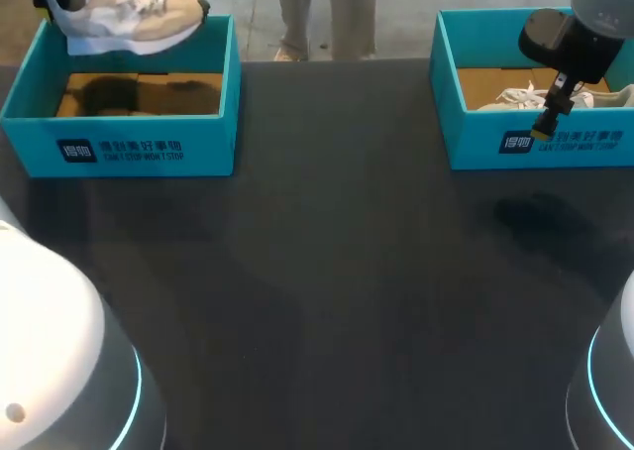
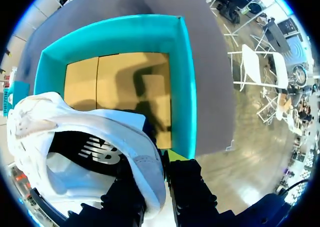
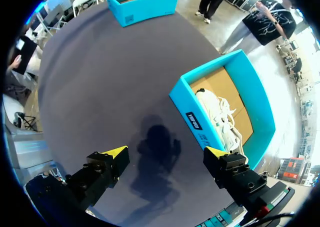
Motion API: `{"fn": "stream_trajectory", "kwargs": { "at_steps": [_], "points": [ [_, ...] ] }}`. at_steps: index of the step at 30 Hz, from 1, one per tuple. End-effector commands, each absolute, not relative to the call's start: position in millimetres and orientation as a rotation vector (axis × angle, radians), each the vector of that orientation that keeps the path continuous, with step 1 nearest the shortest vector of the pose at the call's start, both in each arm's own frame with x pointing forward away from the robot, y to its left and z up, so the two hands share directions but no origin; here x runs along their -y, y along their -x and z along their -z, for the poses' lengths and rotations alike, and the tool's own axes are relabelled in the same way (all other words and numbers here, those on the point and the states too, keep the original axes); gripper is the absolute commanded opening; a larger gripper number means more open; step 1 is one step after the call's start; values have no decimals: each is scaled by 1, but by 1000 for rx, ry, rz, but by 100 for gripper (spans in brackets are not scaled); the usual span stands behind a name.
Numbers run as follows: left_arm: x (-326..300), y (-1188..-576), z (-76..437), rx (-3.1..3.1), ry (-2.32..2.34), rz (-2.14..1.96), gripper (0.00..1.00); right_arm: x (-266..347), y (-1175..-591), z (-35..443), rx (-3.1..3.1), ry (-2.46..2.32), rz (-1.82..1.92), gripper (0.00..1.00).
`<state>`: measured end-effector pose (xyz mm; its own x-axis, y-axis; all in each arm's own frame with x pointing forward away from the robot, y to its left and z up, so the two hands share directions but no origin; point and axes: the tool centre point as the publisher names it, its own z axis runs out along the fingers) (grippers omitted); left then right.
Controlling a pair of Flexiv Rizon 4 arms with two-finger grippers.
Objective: Take the shoe out of the shoebox, open the shoe tongue, remove and reinsert the insole, then place the shoe into the shoebox
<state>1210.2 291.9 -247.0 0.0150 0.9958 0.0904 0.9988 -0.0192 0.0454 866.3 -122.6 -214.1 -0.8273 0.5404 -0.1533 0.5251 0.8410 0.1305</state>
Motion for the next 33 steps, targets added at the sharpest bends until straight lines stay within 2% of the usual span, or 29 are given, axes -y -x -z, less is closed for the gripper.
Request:
{"fn": "stream_trajectory", "kwargs": {
  "at_steps": [1,11,33],
  "points": [
    [-289,-1172,209,2216,2244,252,0,123,-866,214,-2836,-827,-124,100],
    [-293,-1160,188,2260,2215,293,0,123,-866,214,-2836,-827,-124,100],
    [-293,-1160,188,2260,2215,293,0,123,-866,214,-2836,-827,-124,100]
  ]
}}
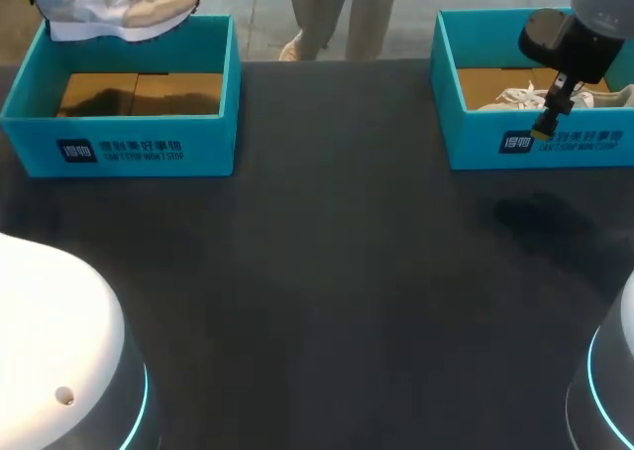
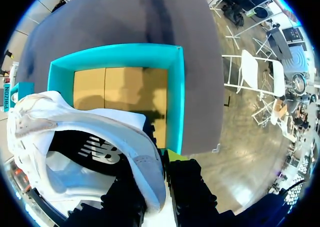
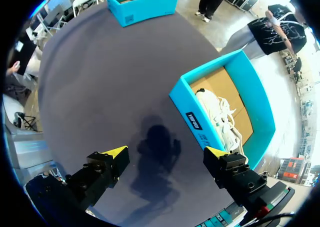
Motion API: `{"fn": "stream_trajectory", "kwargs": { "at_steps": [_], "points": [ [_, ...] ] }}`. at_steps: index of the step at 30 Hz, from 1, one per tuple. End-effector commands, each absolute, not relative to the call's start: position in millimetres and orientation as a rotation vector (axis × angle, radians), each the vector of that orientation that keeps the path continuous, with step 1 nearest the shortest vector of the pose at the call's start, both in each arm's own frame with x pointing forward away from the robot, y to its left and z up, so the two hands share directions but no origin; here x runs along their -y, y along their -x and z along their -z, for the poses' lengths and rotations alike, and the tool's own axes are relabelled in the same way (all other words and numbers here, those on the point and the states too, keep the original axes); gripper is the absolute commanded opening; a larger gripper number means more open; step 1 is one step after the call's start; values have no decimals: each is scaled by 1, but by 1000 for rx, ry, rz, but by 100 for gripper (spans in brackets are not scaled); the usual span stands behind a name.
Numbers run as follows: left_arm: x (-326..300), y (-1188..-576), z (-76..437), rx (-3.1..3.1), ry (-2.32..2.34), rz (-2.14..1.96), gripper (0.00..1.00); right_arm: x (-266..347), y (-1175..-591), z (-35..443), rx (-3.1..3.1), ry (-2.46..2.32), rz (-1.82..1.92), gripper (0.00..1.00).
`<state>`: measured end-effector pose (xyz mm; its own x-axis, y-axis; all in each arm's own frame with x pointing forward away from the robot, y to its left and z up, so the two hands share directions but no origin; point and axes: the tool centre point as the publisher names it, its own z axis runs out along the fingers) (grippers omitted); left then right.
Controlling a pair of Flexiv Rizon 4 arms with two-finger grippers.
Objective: Take the shoe out of the shoebox, open the shoe tongue, remove and reinsert the insole, then place the shoe into the shoebox
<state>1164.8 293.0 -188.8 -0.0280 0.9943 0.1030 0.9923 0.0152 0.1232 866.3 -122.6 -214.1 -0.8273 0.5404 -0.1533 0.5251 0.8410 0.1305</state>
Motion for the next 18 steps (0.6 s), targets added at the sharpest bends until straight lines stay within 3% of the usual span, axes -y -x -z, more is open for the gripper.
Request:
{"fn": "stream_trajectory", "kwargs": {
  "at_steps": [1,18],
  "points": [
    [-293,-1160,188,-2208,-2164,-287,0,123,-866,214,-2836,-827,-124,100],
    [-283,-1122,178,-2317,-2103,-223,0,123,-866,214,-2836,-827,-124,100]
  ]
}}
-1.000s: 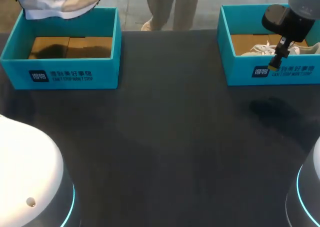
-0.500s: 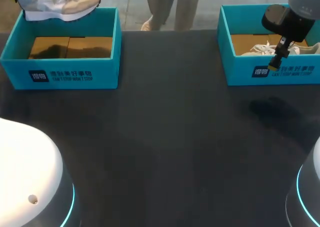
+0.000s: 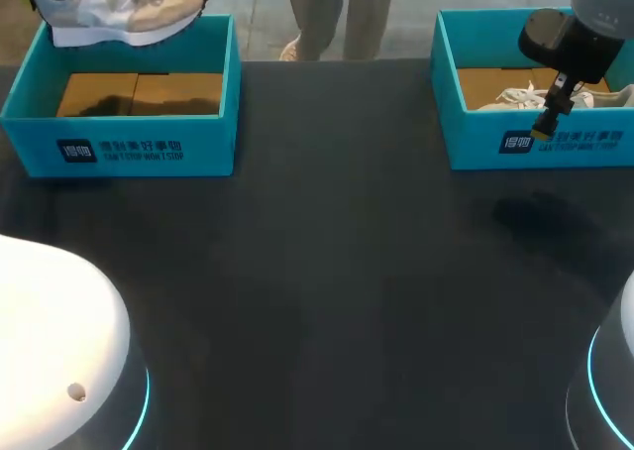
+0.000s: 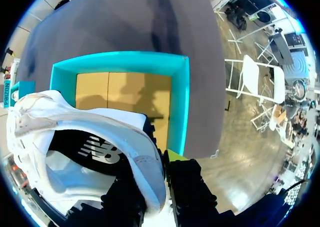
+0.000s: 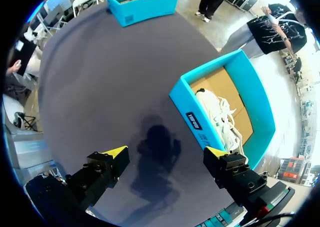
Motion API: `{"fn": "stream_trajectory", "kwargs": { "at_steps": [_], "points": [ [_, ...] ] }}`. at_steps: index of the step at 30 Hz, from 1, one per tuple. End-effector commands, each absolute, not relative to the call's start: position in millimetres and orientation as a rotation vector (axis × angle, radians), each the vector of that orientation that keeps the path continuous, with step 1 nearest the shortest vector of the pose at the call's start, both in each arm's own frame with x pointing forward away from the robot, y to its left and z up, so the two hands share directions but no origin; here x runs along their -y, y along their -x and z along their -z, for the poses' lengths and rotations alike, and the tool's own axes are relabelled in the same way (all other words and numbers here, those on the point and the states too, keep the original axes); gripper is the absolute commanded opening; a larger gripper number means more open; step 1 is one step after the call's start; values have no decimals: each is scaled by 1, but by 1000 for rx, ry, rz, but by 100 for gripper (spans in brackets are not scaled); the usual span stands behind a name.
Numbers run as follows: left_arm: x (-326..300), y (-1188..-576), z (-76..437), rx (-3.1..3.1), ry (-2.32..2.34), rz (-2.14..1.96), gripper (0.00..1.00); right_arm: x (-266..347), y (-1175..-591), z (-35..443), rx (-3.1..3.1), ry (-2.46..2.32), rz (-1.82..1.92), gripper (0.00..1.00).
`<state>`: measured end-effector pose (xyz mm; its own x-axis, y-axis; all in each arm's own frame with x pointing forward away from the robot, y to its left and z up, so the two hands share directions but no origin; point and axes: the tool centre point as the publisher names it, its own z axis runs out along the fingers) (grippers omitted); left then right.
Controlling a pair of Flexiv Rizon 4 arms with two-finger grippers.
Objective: Take the shoe out of the shoebox, open the shoe tongue, remove and reinsert the insole, then place the shoe into the shoebox
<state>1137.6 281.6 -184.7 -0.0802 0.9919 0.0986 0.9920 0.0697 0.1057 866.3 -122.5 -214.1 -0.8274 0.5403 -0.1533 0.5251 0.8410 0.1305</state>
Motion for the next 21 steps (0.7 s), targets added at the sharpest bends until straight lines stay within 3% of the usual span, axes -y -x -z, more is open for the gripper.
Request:
{"fn": "stream_trajectory", "kwargs": {
  "at_steps": [1,21],
  "points": [
    [-283,-1119,177,2327,2112,219,0,123,-866,214,-2836,-827,-124,100],
    [-245,-1041,152,2325,2041,226,0,123,-866,214,-2836,-827,-124,100]
  ]
}}
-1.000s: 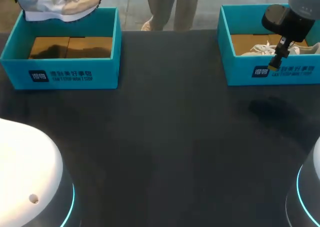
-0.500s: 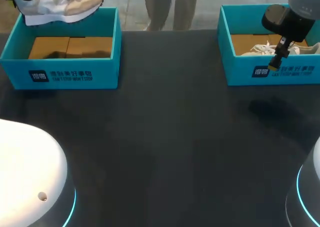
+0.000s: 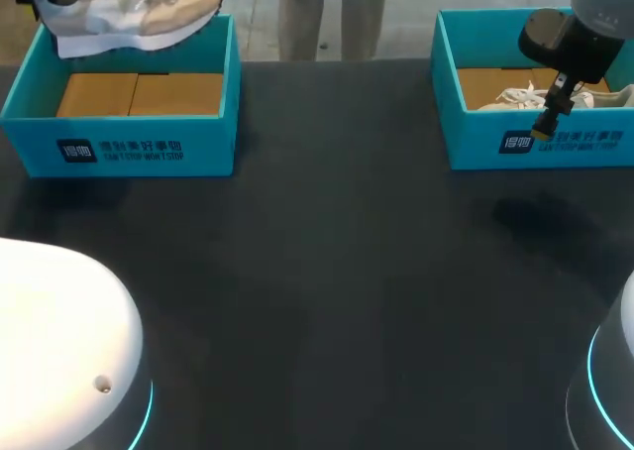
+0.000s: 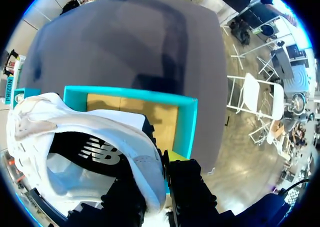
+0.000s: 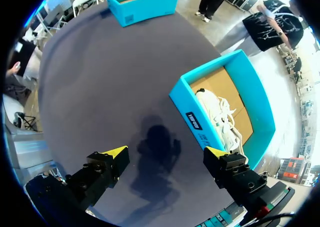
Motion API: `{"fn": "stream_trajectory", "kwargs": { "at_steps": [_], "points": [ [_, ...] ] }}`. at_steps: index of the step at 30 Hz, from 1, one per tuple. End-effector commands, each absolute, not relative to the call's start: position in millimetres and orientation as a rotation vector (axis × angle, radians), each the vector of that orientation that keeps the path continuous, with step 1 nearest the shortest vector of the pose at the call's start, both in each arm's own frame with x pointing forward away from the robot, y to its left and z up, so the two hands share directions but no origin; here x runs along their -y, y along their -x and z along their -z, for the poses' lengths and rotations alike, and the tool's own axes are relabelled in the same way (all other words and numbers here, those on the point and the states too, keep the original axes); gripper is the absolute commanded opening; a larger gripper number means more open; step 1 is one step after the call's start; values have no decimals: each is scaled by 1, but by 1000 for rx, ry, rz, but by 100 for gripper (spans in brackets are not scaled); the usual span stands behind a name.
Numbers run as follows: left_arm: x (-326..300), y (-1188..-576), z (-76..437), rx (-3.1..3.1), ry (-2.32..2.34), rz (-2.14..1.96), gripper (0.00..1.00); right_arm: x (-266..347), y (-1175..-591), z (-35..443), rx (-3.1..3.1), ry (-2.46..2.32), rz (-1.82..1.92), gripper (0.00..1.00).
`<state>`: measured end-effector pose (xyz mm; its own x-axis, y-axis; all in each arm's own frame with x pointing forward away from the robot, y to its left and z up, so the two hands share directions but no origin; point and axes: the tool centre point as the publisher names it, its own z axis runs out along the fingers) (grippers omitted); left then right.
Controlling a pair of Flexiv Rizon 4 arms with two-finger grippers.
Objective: Take the shoe out of the shoebox, open the shoe tongue, remove and reinsert the insole, then place the shoe into the shoebox
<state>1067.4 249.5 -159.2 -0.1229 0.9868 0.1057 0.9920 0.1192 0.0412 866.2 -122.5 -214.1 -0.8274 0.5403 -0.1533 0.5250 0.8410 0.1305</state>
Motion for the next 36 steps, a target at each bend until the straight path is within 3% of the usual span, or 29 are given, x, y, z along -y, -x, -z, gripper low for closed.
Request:
{"fn": "stream_trajectory", "kwargs": {
  "at_steps": [1,36],
  "points": [
    [-242,-1036,151,2329,2031,225,0,123,-866,214,-2836,-827,-124,100],
    [-135,-875,159,2246,2027,250,0,123,-866,214,-2836,-827,-124,100]
  ]
}}
